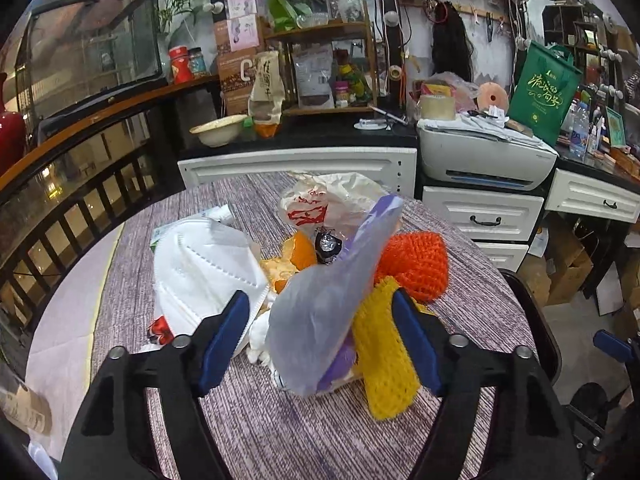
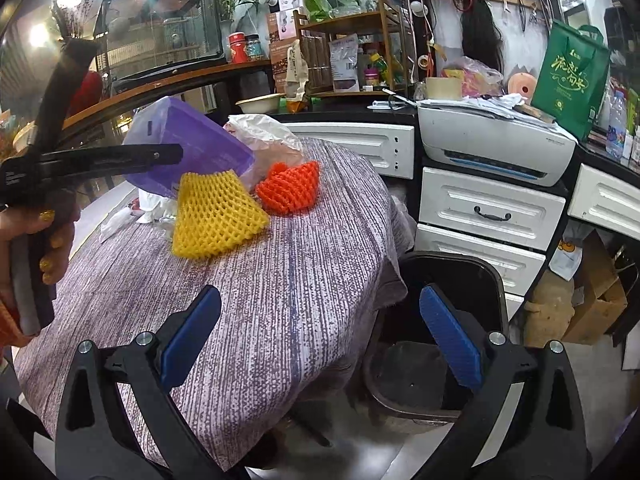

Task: Collect trash
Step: 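Grasp the purple snack bag with the left gripper and lift it, then grasp the yellow foam net with the right gripper while the left gripper holds the purple bag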

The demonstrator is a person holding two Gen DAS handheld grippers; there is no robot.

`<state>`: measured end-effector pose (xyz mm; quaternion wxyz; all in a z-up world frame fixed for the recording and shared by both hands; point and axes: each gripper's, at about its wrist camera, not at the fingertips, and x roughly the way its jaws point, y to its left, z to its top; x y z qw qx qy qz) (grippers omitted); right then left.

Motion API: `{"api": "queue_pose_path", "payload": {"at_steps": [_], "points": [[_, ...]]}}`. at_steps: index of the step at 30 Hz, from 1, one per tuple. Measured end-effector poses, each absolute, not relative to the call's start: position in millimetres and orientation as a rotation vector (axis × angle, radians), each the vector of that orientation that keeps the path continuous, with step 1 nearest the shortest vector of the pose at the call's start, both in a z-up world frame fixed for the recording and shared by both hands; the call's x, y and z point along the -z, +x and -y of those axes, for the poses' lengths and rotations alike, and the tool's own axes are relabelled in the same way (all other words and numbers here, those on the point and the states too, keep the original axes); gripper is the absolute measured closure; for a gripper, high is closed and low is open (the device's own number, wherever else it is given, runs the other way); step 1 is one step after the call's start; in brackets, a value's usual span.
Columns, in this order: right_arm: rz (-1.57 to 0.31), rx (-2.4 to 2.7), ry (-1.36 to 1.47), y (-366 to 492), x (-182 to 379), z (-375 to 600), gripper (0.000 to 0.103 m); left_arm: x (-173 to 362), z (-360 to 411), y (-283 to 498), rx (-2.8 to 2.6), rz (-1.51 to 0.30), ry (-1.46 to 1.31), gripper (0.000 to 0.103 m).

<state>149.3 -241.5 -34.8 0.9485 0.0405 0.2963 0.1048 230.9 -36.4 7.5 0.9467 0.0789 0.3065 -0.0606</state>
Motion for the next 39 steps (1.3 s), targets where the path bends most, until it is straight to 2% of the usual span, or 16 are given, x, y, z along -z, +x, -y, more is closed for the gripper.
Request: {"api": "queue_pose_path", "payload": {"at_steps": [2,4,8,19,25,27,29,30,32,34,35,37,39], "points": [[-0.611,-0.213,0.088,153,37,243,0.005,-6,35,236,0.117,-0.628,0.149,0.058],[-0.616,-0.214,0.087,156,40,243,0.005,-5,30,237,0.132,-0.638,0.113,0.071],[-0.633,-0.245,0.085,166,41,236,0.005,-7,21,229,0.144,-0.626,0.065,0.080],[-0.721,-0.471,-0.015,210,38,172,0.005,-43,-3,179,0.112,-0.486,0.038,0.083],[-0.720,-0.517,-0.121,226,35,138,0.005,-45,-25,149,0.072,-0.453,0.004,0.083],[-0.718,-0.526,-0.159,233,35,127,0.008,-43,-33,143,0.056,-0.455,-0.018,0.083],[-0.723,-0.522,-0.199,238,37,118,0.024,-41,-41,138,0.039,-0.454,-0.036,0.083],[-0.742,-0.518,-0.214,243,40,115,0.028,-39,-44,136,0.030,-0.453,-0.043,0.083],[-0.775,-0.530,-0.209,250,45,112,0.048,-36,-49,132,0.018,-0.457,-0.050,0.083],[-0.775,-0.523,-0.195,253,47,115,0.058,-32,-53,128,0.011,-0.464,-0.059,0.083],[-0.768,-0.514,-0.192,253,46,117,0.067,-30,-54,126,0.008,-0.467,-0.062,0.083],[-0.774,-0.524,-0.165,252,45,122,0.078,-25,-57,122,0.001,-0.471,-0.067,0.083],[-0.782,-0.534,-0.122,252,43,129,0.081,-21,-59,120,-0.002,-0.475,-0.073,0.083]]}}
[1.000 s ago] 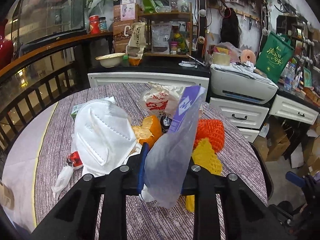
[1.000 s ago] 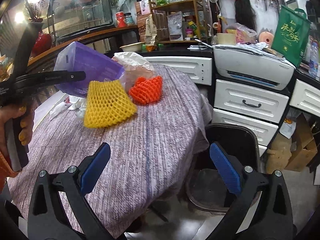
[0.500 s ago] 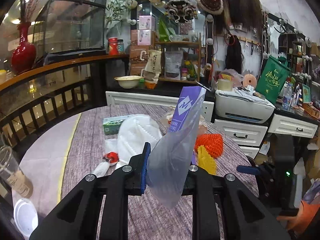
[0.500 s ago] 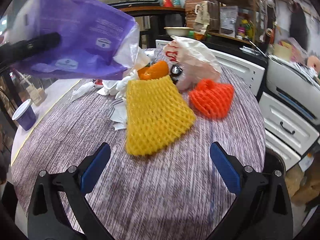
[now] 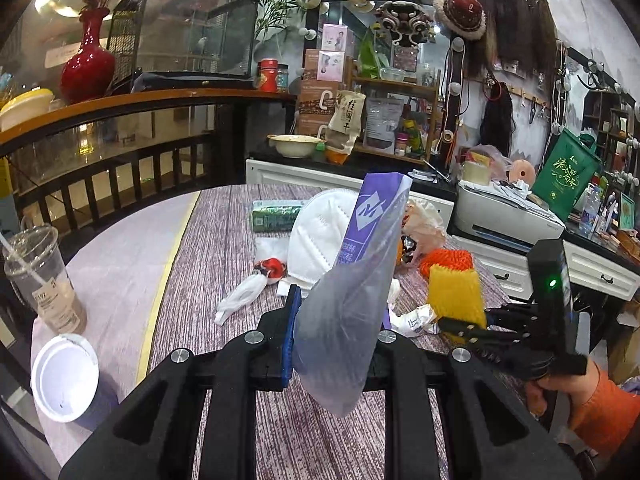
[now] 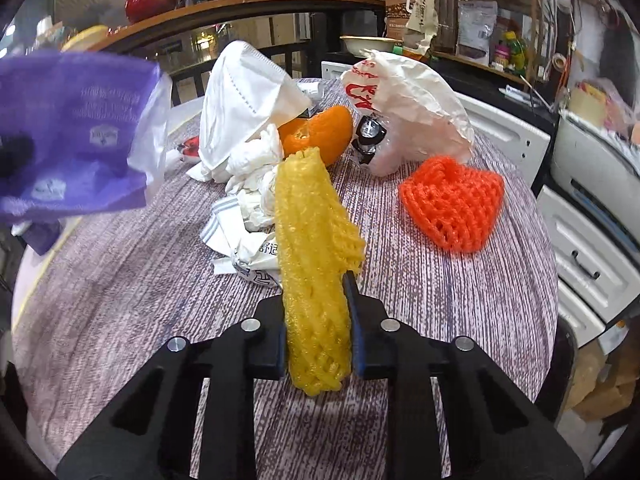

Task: Collect trash
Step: 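Grasp the yellow foam net with the right gripper while the left gripper holds the purple bag, then carry the yellow net over the black bin and open the right gripper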

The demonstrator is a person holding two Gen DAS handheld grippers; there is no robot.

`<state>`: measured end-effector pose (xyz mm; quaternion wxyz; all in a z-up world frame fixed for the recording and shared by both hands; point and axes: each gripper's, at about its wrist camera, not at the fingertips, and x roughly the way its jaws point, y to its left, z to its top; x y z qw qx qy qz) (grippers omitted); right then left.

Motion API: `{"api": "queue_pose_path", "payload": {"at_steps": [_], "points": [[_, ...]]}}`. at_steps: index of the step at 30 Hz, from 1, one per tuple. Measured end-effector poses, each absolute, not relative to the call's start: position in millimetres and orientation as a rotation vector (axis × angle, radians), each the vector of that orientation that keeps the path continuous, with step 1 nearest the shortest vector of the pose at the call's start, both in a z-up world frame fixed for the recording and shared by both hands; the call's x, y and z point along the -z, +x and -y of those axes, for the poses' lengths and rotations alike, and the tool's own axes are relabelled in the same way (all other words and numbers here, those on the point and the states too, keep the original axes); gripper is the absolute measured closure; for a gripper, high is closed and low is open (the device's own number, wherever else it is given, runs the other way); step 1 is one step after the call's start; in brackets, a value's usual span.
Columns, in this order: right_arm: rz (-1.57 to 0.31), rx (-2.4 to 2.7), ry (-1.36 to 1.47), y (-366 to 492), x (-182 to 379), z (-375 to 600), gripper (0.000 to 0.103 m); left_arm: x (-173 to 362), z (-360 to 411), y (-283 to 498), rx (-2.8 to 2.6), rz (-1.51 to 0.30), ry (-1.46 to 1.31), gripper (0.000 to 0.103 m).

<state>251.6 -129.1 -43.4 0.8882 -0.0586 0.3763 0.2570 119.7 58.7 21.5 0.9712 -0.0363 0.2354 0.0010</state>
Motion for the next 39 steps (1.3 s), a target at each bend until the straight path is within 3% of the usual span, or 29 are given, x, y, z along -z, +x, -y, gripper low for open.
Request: {"api": "queue_pose_path", "payload": {"at_steps": [15,27,39], "points": [[-0.739,-0.587,0.049,232,26,175,0.082,-14,-34,113,0.064,-0.480,-0.085,0.083],[-0.656,-0.318,0.086,221,25,263,0.082,-16,24,122,0.203,-0.478,-0.093,0.083],[-0.925,-0.069,0.263,270,149,354,0.082,-12,115,145,0.379,-0.509,-0.055,0.083]]}}
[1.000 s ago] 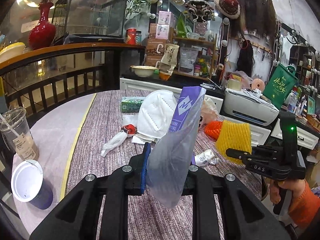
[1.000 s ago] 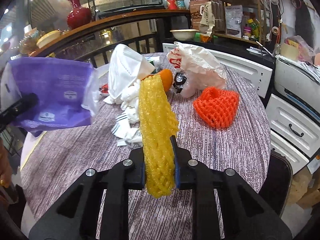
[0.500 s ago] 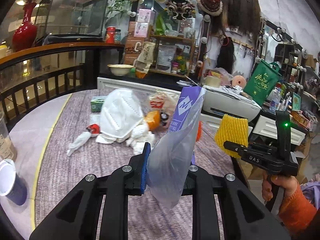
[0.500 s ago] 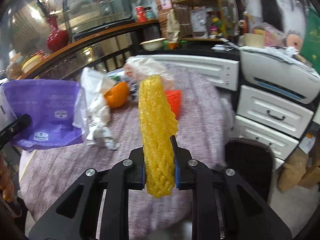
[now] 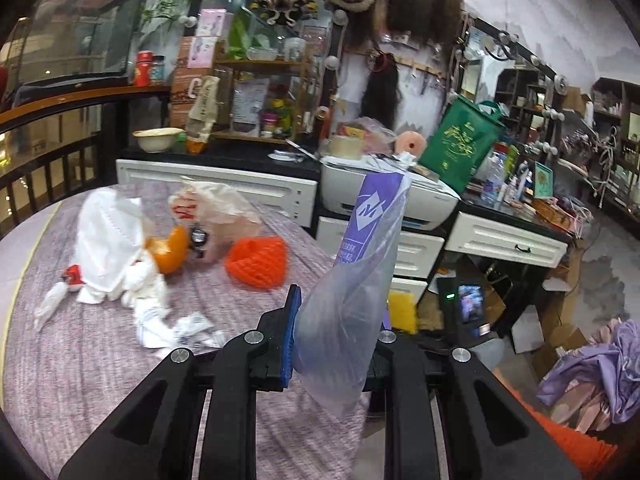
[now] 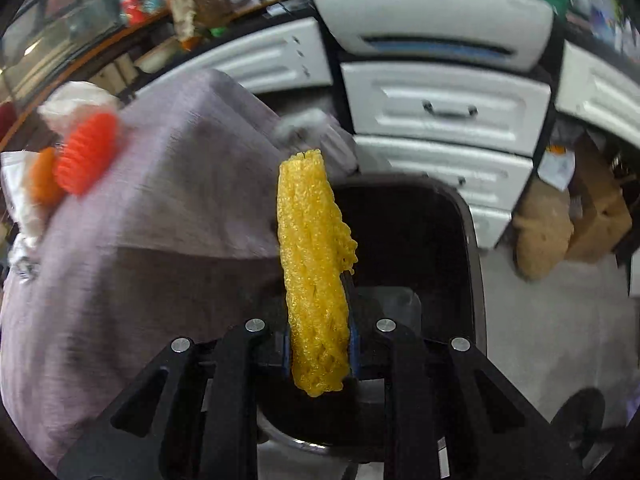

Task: Collect trash
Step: 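Carry the yellow net over the black bin and open the right gripper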

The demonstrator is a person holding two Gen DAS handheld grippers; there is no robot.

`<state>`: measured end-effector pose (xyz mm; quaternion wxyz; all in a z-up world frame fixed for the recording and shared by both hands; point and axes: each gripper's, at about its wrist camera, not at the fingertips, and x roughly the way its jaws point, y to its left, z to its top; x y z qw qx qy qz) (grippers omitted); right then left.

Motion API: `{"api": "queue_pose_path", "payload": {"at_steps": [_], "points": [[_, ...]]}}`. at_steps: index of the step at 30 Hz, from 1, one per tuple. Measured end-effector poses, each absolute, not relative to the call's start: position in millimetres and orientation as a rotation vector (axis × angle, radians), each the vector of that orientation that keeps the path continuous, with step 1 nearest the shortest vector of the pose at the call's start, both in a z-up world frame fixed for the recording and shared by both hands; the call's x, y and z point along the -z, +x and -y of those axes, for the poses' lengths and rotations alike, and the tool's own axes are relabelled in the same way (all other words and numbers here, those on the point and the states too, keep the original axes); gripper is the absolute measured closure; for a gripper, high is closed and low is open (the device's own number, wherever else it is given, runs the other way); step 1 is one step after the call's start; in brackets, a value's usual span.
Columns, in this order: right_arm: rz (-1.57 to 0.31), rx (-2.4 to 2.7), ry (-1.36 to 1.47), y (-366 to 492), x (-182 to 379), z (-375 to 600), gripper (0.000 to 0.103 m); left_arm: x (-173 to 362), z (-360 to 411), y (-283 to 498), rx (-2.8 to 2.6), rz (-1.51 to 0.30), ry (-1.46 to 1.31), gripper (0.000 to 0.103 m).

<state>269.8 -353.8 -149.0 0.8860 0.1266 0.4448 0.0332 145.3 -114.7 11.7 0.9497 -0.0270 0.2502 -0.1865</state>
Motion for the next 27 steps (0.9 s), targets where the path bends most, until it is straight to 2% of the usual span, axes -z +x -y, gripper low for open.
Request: {"api": "queue_pose_path", "payload": {"at_steps": [3,4,5,7,10,14,27], "points": [[-0.961,-0.018,0.298,275,175,365,0.079,-6,137,155,0.409,-0.533,-0.041,0.083],[-0.972,-0.003,0.307,276,183,368,0.070,-4,143,158,0.418,-0.543,-0.038,0.083],[-0.977,0.007,0.314,277,186,369,0.054,-2,148,160,0.428,-0.553,-0.037,0.083],[-0.975,0.045,0.329,274,192,376,0.041,5,160,166,0.443,-0.573,-0.029,0.083],[-0.944,0.065,0.305,265,186,381,0.040,12,181,173,0.462,-0.597,-0.002,0.083],[-0.874,0.104,0.244,243,167,393,0.031,22,208,182,0.492,-0.635,0.040,0.083],[-0.788,0.228,0.251,183,131,459,0.031,70,272,226,0.469,-0.792,0.185,0.083]]}}
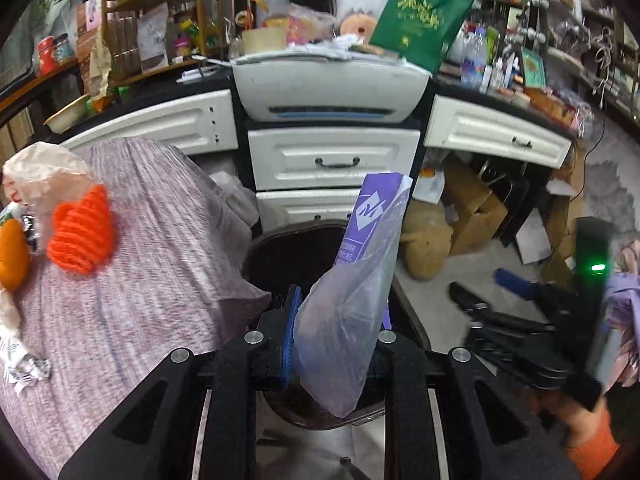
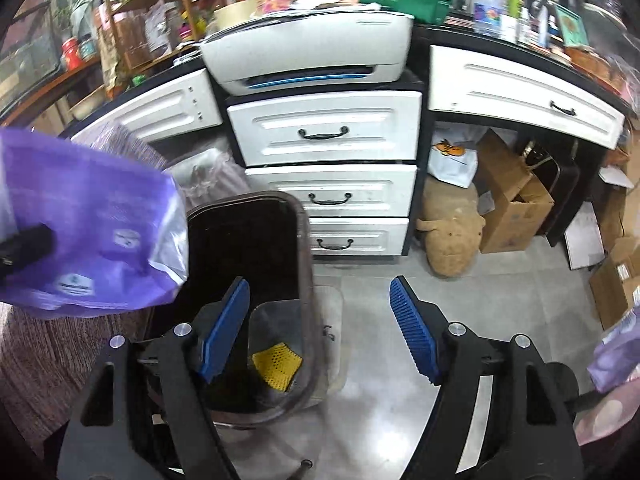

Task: Collect trash
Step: 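Move the purple bag over the bin and open the left gripper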

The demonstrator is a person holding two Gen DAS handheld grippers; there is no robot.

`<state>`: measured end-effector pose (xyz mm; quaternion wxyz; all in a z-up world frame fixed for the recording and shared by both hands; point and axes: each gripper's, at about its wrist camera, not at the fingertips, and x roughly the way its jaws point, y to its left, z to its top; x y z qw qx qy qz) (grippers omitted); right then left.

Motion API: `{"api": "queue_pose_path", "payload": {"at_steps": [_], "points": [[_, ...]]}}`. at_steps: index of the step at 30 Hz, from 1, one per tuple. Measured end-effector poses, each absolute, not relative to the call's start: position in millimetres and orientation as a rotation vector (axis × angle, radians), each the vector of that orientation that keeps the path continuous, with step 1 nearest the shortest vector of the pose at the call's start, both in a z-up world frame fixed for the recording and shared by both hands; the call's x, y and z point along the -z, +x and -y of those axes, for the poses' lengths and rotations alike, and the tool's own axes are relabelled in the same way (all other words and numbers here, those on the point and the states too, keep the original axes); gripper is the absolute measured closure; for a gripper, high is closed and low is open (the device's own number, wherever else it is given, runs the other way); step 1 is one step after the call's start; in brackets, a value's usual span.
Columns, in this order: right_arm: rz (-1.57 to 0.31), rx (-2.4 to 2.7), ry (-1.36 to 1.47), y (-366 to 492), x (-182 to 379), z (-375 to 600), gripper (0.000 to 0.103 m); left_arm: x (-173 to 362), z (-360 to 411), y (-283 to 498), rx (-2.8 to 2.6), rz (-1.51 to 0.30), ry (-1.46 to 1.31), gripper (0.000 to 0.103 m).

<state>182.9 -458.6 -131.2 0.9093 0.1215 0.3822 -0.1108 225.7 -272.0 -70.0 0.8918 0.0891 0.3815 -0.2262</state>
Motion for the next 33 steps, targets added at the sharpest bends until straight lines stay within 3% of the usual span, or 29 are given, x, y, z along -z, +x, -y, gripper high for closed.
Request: {"api": "queue_pose_path", "payload": {"at_steps": [10,12,14,18,30,33], "points": [[-0.783,0.268,0.289,170,129,475,0.030,108,305,236,0.453,-0.879,0.323,0.077],[-0.781,0.278,0.300,167,128,479,0.030,116,309,238,0.458,-0.905,0.329,0.065],[-0.779,0.286,0.314,165,128,483,0.030,121,314,237,0.470,-0.917,0.347,0.031],[-0.777,0.301,0.327,162,127,489,0.030,128,321,226,0.498,-0.890,0.399,0.013],[-0.773,0.319,0.363,160,126,497,0.028,99,306,179,0.596,-0.826,0.353,0.009],[-0.769,0.296,0.355,160,122,488,0.022,83,296,164,0.621,-0.800,0.320,0.008]]}}
